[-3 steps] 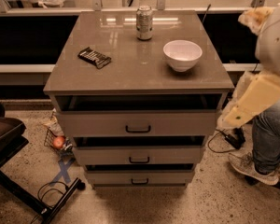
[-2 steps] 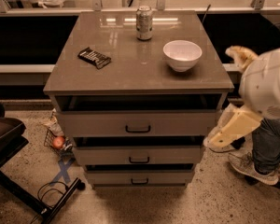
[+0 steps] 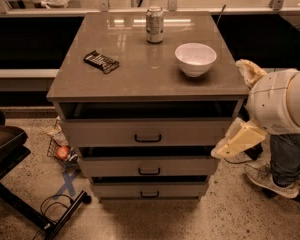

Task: Open middle drawer

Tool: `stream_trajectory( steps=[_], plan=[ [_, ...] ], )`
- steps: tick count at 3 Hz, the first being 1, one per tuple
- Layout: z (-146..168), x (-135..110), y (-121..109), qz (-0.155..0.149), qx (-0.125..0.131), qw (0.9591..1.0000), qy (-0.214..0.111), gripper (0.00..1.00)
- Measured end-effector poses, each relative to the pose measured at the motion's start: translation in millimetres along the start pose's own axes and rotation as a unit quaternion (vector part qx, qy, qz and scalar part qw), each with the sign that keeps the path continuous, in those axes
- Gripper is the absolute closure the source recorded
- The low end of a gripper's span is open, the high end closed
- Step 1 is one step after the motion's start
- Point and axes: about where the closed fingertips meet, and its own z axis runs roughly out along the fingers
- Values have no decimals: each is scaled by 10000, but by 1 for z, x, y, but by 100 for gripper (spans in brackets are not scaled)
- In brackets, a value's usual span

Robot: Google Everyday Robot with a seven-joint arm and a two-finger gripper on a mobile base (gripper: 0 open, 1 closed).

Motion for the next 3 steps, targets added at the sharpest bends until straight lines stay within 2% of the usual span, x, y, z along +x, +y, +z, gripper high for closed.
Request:
stream_trajectory(
  steps=[1, 2, 3],
  plan=[
    [37, 20, 18, 263, -305, 9991, 100, 0],
    [87, 56, 50, 545, -773, 9954, 159, 0],
    [134, 94, 86, 751, -1126, 9908, 82, 0]
  ],
)
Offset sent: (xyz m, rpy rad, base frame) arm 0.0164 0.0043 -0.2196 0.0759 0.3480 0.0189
